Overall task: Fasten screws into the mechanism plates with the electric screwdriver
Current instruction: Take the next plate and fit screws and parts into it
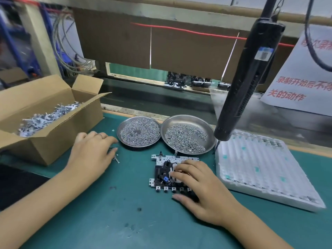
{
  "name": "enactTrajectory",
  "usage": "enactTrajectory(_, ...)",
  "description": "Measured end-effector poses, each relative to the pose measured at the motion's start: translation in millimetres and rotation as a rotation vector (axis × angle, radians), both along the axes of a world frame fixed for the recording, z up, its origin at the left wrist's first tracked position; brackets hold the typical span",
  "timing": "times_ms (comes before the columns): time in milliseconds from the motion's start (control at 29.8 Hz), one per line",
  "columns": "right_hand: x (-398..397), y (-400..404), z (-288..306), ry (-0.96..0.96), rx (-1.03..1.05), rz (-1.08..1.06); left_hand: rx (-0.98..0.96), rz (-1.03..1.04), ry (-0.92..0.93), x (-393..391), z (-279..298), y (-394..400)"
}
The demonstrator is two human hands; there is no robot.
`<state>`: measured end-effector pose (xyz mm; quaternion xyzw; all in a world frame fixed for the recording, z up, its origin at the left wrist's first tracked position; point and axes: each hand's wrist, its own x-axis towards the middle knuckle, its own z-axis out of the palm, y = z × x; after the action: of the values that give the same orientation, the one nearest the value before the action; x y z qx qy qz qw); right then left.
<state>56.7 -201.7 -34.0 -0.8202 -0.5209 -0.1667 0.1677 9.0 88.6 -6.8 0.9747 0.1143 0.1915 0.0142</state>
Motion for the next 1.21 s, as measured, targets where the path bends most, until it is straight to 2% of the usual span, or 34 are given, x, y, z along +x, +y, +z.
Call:
enactTrajectory(67, 0.2, -1.1, -0.2, 0.033, 0.020, 0.033, -0.015, -0.006, 0.033, 0.9, -4.6, 0.8)
enactTrajectory(168, -0.8, -0.2, -1.1, 0.018, 0.099, 0.034, -0.043, -0.024, -0.029, -0.5, -4.5, -3.5)
enactTrajectory(235, -0.9, 1.4, -0.5, -0.006, 0.224, 0.028, -0.099, -0.066, -0.124, -2.6, 1.8, -8.8)
enactTrajectory(302, -1.4, 2.5, 1.2, 0.008, 0.356, 0.019, -0.277, -0.175, -0.278, -7.2, 11.6, -25.1)
enactTrajectory(403, -6.6, 8.6, 5.6, 0.206, 0.465, -0.048, -0.499, -0.357, -0.430, -11.2, 20.6, -65.3)
enactTrajectory(503, -12.7, 16.5, 8.1, 0.501, 0.612, -0.126, -0.464, -0.476, -0.480, -7.4, 15.8, -98.2)
enactTrajectory(604, -10.6, 16.7, 8.5, 0.483, 0.670, -0.159, -0.470, -0.499, -0.514, -1.1, 8.1, -111.0)
enactTrajectory(705, -7.3, 11.1, 8.1, 0.478, 0.661, -0.206, -0.598, -0.503, -0.443, -0.4, 1.5, -112.7)
enactTrajectory(839, -5.0, 7.2, 9.2, 0.429, 0.531, -0.210, -0.819, -0.515, -0.251, 0.5, -3.3, -107.9)
enactTrajectory(1107, -4.8, 5.6, 12.1, 0.426, 0.391, -0.210, -1.047, -0.505, 0.044, 8.5, -7.1, -93.9)
enactTrajectory(1208, -6.3, 6.7, 11.2, 0.435, 0.406, -0.222, -1.054, -0.482, 0.115, 9.7, -8.8, -92.2)
